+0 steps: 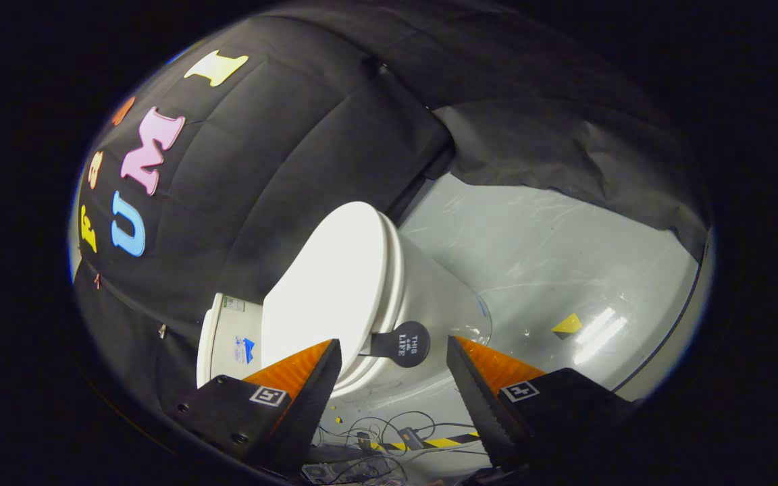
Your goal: Open the toilet lid.
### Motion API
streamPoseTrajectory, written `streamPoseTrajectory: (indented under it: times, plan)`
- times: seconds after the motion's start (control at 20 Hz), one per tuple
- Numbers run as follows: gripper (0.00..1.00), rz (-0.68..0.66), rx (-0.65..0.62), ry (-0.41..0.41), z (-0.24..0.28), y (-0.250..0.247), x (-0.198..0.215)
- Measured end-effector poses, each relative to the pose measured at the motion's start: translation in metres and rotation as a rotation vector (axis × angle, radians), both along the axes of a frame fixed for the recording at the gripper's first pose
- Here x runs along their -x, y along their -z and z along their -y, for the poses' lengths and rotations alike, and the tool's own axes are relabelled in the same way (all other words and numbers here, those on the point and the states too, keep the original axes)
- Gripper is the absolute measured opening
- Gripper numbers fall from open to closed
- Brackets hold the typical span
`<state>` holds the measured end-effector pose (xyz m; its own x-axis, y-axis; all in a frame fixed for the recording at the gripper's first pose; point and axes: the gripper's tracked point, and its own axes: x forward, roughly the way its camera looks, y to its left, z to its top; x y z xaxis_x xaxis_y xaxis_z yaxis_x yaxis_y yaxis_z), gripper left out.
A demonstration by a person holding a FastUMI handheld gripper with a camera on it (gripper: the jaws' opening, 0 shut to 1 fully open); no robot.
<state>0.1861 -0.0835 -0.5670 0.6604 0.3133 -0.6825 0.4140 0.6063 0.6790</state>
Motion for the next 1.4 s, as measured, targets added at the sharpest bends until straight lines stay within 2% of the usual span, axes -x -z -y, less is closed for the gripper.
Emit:
streamPoseTrajectory:
  times: [0.1,0.2,0.3,0.4,0.6,0.8,1.0,1.15,1.4]
  plan:
    - [0.95,-0.014,-0.063,-0.003,-0.011,0.012,-0.006]
    - [0.61,-0.019,-0.094,0.014,-0.014,0.020,-0.011]
    - [0.27,0.012,-0.118,0.093,-0.009,0.023,-0.021]
    - [0.09,0.032,-0.150,0.108,-0.005,0.008,-0.010]
    - [0.09,0.038,-0.107,0.062,-0.014,0.007,-0.011]
    - [0.05,0.049,-0.062,0.055,-0.012,-0.023,-0.016]
    - [0.05,0.084,0.013,0.016,-0.016,-0.059,-0.021]
    - [0.05,0.122,0.136,-0.033,-0.024,-0.089,-0.026]
    - [0.05,0.198,0.242,-0.071,-0.046,-0.158,-0.035]
